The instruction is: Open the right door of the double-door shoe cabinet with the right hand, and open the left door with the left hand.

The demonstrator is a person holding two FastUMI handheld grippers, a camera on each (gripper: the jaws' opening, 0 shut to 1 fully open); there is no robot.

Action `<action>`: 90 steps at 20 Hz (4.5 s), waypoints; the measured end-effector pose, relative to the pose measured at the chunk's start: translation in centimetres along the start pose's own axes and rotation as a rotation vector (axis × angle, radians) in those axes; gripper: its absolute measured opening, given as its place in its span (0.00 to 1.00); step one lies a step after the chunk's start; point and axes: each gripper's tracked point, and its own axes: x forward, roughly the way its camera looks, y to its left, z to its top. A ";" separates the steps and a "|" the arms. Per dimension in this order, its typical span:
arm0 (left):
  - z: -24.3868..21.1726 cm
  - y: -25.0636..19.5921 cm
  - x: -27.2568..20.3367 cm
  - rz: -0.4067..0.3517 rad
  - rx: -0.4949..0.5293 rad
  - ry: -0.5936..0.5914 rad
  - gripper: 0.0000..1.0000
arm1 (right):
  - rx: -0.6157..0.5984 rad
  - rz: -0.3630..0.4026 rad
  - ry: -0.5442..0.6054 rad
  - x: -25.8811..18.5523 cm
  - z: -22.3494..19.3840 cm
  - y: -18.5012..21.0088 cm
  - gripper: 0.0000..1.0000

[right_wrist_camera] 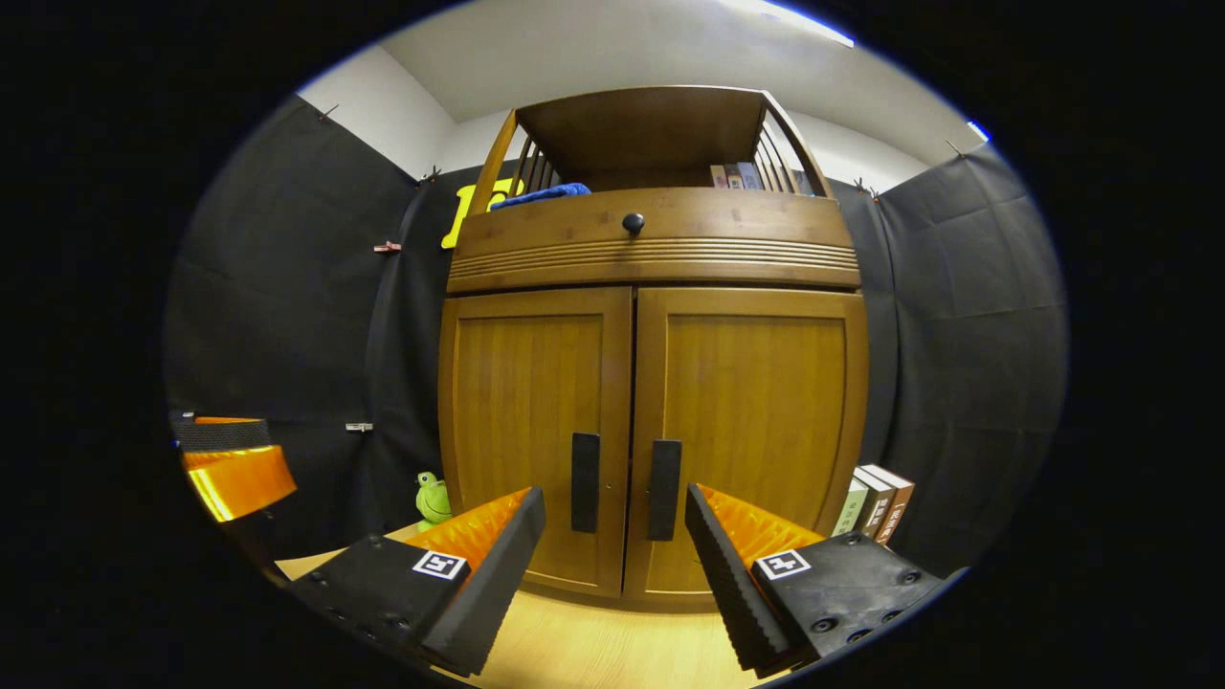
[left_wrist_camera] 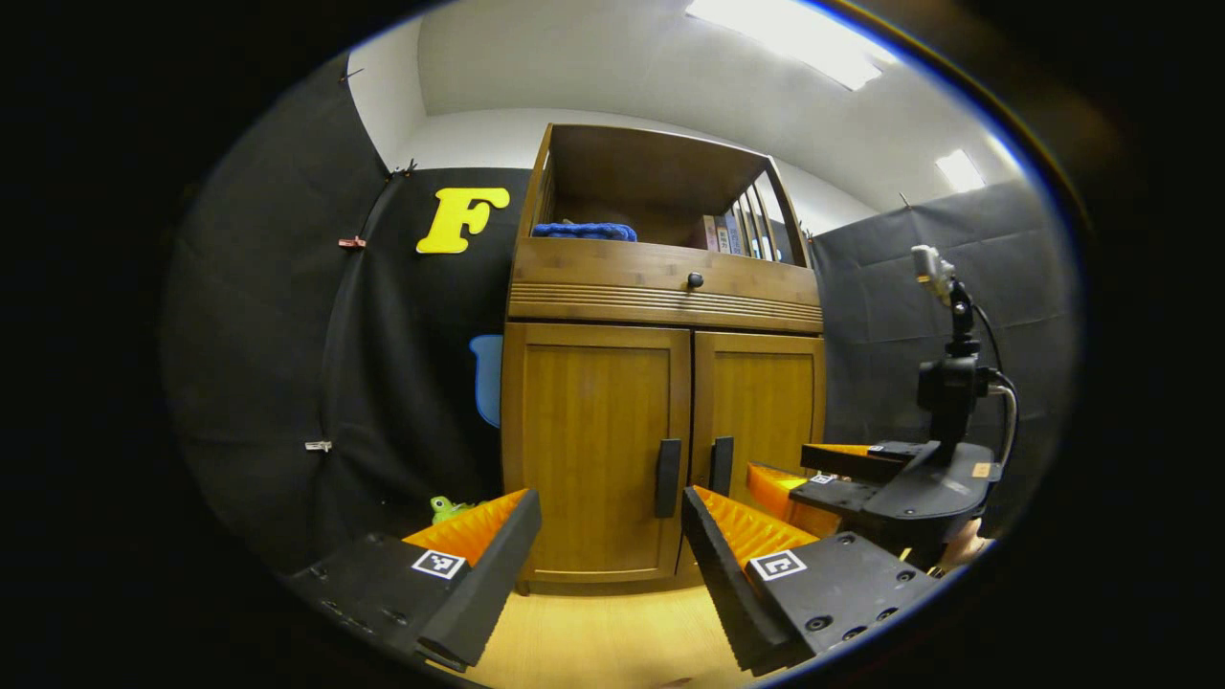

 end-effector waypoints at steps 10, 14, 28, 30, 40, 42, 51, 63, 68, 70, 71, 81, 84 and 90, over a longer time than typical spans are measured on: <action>-1.1 3.9 -0.9 0.080 -0.020 0.029 0.93 | 0.027 -0.081 0.017 7.7 -2.0 -2.2 0.94; -1.1 5.5 -0.6 0.119 -0.016 0.028 0.92 | 0.056 -0.121 0.055 11.0 -3.9 -3.9 0.94; -2.3 8.9 1.1 0.182 -0.045 0.046 0.93 | 0.039 -0.168 0.041 15.7 -5.5 -4.6 0.44; -2.2 8.6 1.0 0.180 -0.041 0.047 0.93 | 0.011 -0.178 0.031 14.9 -5.4 -4.6 0.39; -0.8 8.0 -1.3 0.186 -0.049 0.025 0.92 | -0.002 -0.158 0.073 14.1 -5.7 -4.6 0.28; -0.5 7.6 -1.6 0.184 -0.049 0.023 0.93 | -0.004 -0.151 0.071 13.4 -5.5 -4.5 0.23; -0.3 3.8 -2.1 0.127 -0.032 0.041 0.92 | -0.018 -0.106 0.084 9.6 -5.0 -4.8 0.28; 0.0 -3.6 -0.6 -0.020 -0.016 0.031 0.92 | -0.027 -0.051 0.103 2.2 -4.2 -7.0 0.28; -0.3 -6.8 -0.2 -0.084 -0.008 0.034 0.92 | -0.029 -0.061 0.109 -0.4 -3.9 -8.5 0.27; -0.5 -7.7 -0.2 -0.105 0.001 0.038 0.89 | -0.031 -0.068 0.108 -1.3 -3.8 -9.2 0.27; -0.4 -8.1 -0.1 -0.113 0.004 0.037 0.89 | -0.031 -0.072 0.109 -1.7 -3.7 -9.5 0.27; -0.1 -12.5 0.1 -0.206 -0.013 0.016 0.91 | -0.063 -0.137 0.131 -6.0 -3.2 -13.7 0.27; -0.2 -14.2 0.3 -0.238 -0.008 0.014 0.89 | -0.074 -0.158 0.167 -7.3 -3.9 -15.3 0.26; -0.9 -16.8 0.9 -0.282 0.005 0.025 0.89 | -0.041 -0.218 0.184 -9.2 -4.0 -18.9 0.20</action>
